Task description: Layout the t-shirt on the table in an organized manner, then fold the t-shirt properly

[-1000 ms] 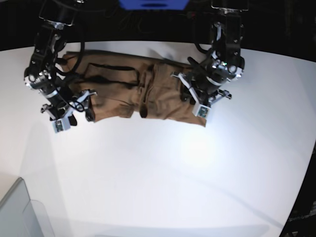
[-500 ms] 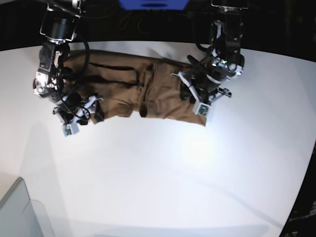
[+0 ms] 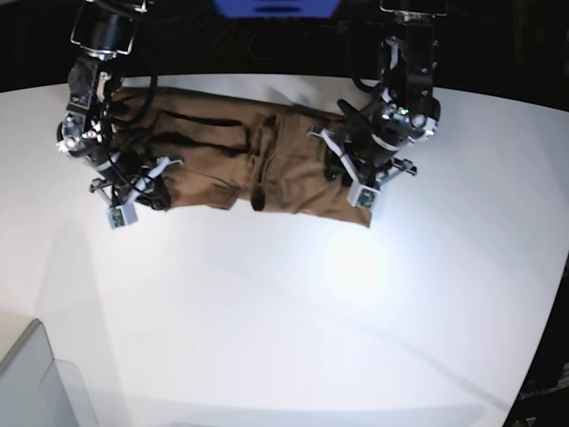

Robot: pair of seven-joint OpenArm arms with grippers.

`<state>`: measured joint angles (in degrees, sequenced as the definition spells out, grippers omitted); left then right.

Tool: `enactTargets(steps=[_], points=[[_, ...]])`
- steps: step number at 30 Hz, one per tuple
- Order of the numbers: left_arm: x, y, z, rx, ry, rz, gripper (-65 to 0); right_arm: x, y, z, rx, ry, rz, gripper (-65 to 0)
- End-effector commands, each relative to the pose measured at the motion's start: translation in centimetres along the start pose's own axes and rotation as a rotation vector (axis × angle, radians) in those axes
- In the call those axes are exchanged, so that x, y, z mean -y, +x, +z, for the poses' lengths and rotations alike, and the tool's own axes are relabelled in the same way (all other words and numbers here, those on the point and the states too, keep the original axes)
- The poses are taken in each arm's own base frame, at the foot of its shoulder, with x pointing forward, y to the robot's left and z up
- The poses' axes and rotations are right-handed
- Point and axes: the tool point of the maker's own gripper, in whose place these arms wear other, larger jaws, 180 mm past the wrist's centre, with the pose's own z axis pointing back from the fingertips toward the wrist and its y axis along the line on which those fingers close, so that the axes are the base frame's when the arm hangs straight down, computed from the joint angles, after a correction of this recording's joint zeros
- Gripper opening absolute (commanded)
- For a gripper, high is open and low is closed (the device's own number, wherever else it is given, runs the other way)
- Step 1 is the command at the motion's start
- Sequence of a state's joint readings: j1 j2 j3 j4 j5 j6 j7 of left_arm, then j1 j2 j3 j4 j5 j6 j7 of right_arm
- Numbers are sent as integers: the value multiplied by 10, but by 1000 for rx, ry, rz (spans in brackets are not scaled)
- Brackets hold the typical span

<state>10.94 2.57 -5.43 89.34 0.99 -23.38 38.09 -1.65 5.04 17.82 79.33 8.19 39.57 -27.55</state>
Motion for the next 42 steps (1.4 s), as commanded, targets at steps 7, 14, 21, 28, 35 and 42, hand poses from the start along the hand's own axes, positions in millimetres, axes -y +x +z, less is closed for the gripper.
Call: enactTargets(steps=[7,14,21,28,35,42], points=[[1,-34,2,-141,7,-19,-501,-15,55,41,176,-31,115,-650],[1,-35,2,-143,6,-18,-501,-29,42,87,187,-85,132,-650],[1,-35,2,-143,6,-18,-501,-39,-11,107,75,-95,68,-650],[1,-35,2,-143,6,-18,-501,-45,-46,114,1,-93,7,-650],[2,-38,3,-150,5,-16,-501,-40,-64,100,-35,-80,-43,-650],[4,-38,2,-148,2,-13,-501,-37,-74,87,-57,-68,-75,-650]])
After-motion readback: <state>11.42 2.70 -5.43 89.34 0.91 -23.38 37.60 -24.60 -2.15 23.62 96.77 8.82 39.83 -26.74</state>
